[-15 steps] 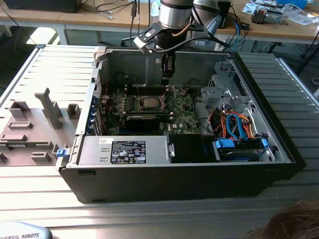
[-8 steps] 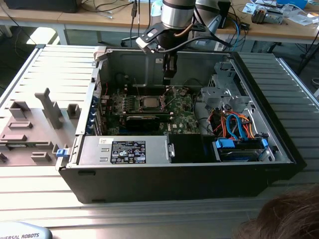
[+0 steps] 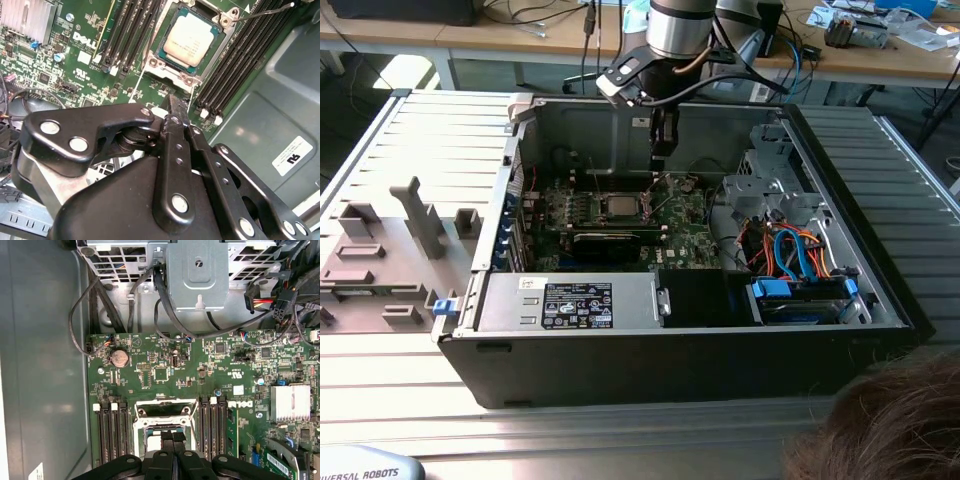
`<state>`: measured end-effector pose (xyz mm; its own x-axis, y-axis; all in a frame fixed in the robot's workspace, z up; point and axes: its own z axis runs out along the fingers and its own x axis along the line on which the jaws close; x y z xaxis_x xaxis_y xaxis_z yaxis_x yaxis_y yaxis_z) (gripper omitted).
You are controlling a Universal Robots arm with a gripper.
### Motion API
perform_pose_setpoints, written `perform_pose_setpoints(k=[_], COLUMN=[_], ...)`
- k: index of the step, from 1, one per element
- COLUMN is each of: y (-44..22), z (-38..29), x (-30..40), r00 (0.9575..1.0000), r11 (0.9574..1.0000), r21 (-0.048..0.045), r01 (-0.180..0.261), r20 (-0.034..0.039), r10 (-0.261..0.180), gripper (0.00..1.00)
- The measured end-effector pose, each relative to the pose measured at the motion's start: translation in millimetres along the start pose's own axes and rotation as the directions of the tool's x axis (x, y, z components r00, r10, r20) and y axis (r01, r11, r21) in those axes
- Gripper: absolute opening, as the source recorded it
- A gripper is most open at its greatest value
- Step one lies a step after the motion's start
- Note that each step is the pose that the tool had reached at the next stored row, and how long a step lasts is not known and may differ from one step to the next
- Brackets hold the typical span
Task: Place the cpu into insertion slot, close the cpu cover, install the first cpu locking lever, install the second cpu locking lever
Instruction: 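Close the cpu cover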
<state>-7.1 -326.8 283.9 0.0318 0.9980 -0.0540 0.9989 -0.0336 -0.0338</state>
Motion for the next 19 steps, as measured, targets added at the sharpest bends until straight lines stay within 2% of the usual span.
perform_pose_setpoints(k=[19], y=[13.6], z=[0.7], x=[0.5], r00=[1.0000], r11=[1.0000], r21=[0.0000], r01=[0.000], r20=[0.0001], r10=[0.000], gripper=[0.11])
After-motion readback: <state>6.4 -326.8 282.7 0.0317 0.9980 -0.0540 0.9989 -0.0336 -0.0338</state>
